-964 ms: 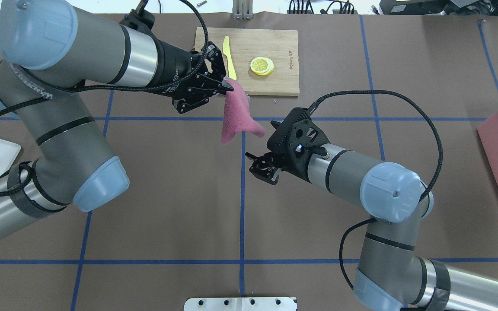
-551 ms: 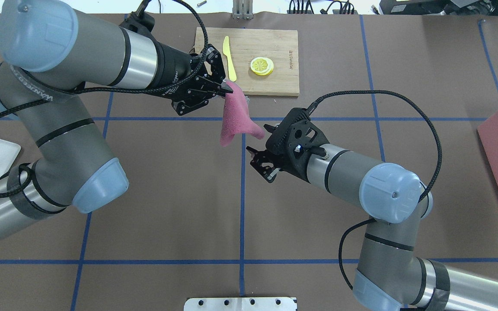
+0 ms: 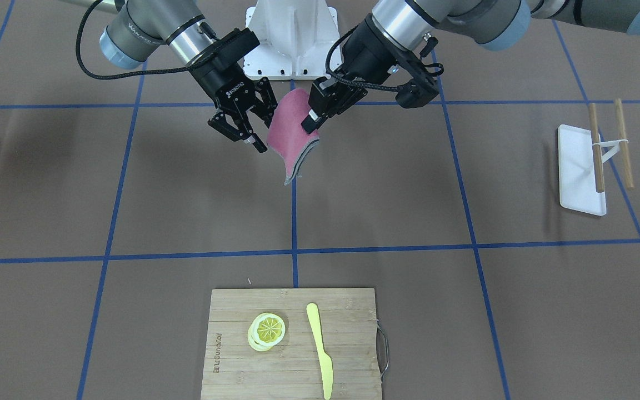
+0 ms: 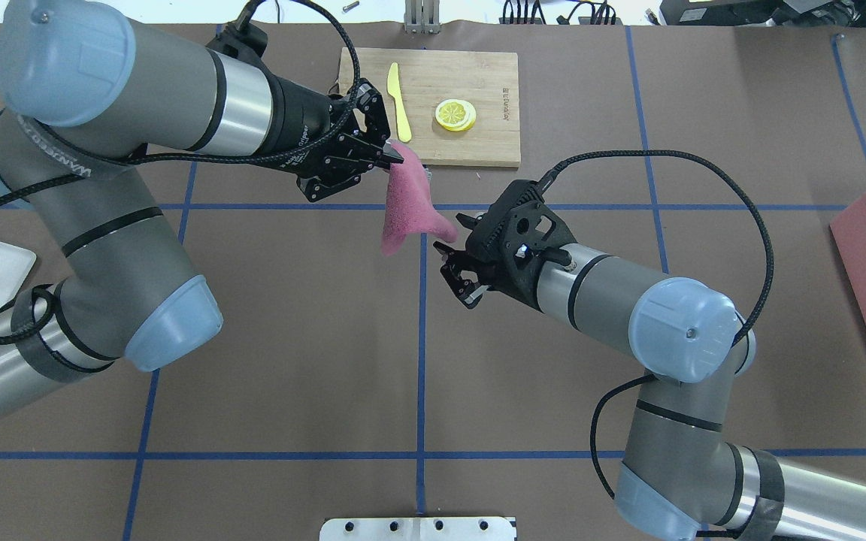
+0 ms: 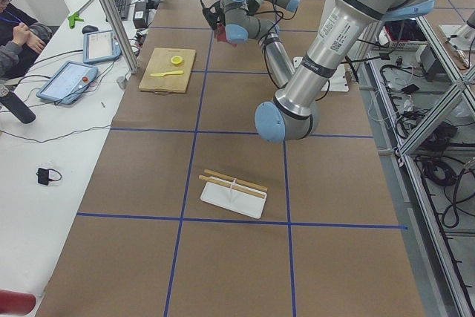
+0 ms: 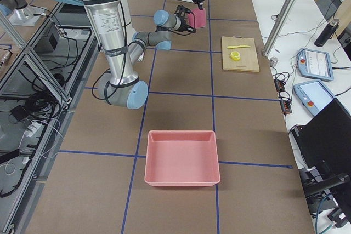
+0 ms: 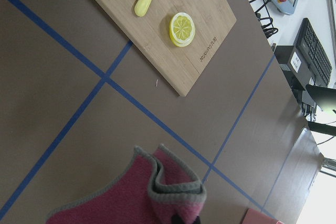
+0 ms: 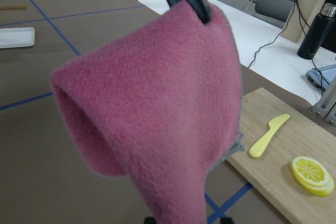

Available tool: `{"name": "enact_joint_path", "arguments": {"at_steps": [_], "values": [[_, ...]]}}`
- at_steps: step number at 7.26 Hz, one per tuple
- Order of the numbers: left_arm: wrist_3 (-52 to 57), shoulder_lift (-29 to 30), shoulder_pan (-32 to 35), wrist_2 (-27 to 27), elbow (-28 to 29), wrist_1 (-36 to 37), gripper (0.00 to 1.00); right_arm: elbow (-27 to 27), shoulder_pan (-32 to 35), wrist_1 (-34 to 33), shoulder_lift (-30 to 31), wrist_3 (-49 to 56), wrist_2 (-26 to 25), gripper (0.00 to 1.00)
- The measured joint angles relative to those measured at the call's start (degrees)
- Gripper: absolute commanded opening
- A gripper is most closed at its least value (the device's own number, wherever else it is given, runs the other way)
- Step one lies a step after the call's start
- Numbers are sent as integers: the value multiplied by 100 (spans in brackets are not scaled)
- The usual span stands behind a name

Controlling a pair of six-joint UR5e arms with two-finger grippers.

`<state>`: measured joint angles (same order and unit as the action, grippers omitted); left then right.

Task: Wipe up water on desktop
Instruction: 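Grasp the hanging end of the pink cloth with the right gripper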

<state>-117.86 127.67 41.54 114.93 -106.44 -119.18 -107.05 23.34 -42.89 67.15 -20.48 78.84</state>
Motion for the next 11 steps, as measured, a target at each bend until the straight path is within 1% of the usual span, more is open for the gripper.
{"name": "enact_joint_path", "arguments": {"at_steps": [4, 5, 7, 8, 11], "values": [[0, 27, -17, 1, 5, 0, 0, 7, 21, 0, 0, -8, 0, 51], [0, 32, -37, -1, 8, 0, 0, 8, 29, 0, 0, -9, -1, 43], [0, 43, -74, -3, 20, 0, 0, 8, 42, 1, 0, -30, 0, 12], [0, 45, -91, -5, 23, 0, 0, 8, 45, 0, 0, -46, 0, 0], [2, 42, -102, -6, 26, 0, 0, 8, 72, -5, 18, -69, 0, 0]]}}
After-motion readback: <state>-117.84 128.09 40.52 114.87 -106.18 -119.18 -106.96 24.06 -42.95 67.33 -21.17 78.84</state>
